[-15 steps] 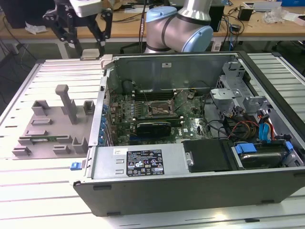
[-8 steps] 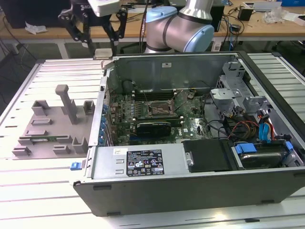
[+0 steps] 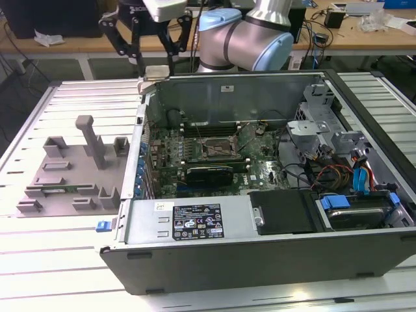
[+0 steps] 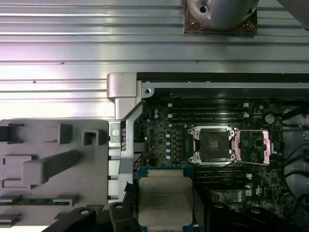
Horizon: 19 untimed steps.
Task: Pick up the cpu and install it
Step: 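Pick up the cpu and move it towards the insertion slot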
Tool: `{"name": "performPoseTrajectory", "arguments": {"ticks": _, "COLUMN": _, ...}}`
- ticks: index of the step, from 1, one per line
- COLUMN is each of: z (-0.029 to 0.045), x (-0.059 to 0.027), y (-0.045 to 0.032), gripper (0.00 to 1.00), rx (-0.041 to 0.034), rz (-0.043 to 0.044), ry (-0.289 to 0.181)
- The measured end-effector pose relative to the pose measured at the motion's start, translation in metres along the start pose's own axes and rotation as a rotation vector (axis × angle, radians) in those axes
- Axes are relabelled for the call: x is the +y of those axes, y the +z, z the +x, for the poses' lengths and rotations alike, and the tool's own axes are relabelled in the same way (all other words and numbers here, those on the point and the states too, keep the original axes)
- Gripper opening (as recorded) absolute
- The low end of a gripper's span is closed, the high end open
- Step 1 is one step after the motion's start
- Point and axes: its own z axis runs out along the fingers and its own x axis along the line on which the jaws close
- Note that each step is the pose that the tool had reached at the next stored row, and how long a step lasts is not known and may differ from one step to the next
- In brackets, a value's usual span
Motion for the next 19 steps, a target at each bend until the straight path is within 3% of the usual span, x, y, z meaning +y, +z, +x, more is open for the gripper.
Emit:
{"name": "performPoseTrajectory", "arguments": {"ticks": 5, "z": -0.0136, "x": 0.0002, "y": 0.0005, "gripper": 0.55, "rx": 0.0001, "rz": 0.0, "ry": 0.0}}
{"name": "performPoseTrajectory", "arguments": {"ticks": 12, "z": -0.0151, "x": 0.0002, "y": 0.0007, "gripper": 0.55, "rx": -0.0001, "rz": -0.0001, "ry": 0.0}}
{"name": "performPoseTrajectory", "arguments": {"ticks": 19, "z": -0.0216, "x": 0.0001, "y": 0.0037, "gripper": 0.55, "rx": -0.0001, "rz": -0.0001, "ry": 0.0}}
